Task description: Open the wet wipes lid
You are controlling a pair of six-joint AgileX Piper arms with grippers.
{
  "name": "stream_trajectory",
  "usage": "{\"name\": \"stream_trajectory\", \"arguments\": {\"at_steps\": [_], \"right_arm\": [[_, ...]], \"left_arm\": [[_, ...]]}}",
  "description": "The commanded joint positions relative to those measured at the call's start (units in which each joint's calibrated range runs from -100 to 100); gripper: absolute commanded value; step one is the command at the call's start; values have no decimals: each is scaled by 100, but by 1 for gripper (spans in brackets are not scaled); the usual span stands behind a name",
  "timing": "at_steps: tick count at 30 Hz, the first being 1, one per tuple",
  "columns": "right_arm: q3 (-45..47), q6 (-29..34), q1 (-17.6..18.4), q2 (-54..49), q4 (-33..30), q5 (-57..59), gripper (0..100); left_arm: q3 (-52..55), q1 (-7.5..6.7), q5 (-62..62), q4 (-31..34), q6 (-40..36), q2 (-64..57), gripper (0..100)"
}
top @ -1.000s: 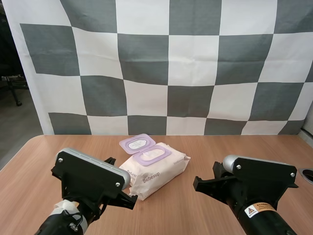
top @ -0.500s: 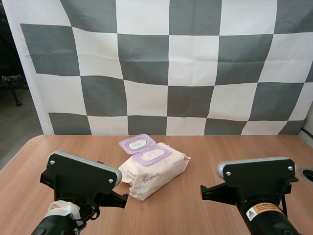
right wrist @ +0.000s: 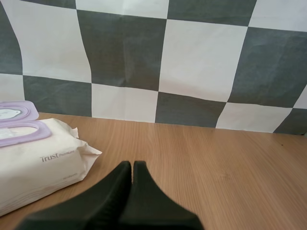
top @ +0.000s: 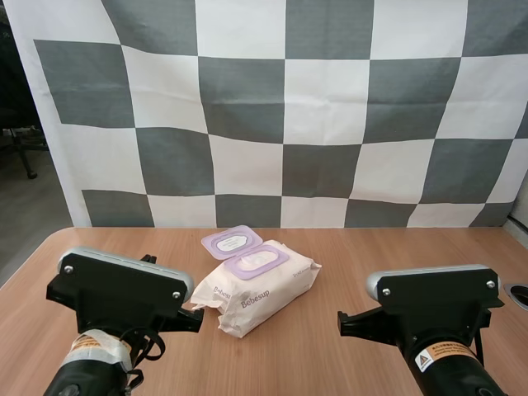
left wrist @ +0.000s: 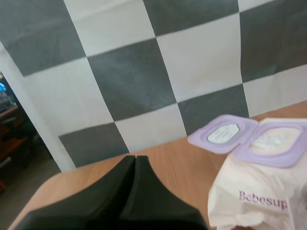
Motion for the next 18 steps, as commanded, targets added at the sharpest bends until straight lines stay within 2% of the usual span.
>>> {"name": "stream_trajectory", "arguments": {"at_steps": [1, 5, 14, 18], "right_arm": [[0, 4, 5, 0, 0, -6, 0], [0, 4, 5, 0, 0, -6, 0], [0, 4, 5, 0, 0, -6, 0], [0, 4, 5, 0, 0, -6, 0]], "left_arm": [[0, -4, -899, -143, 89, 0, 0], [0, -4, -609, -263, -227, 0, 0], [0, -4, 1501, -328, -563, 0, 0], [0, -4, 1417, -328, -845, 0, 0]]}}
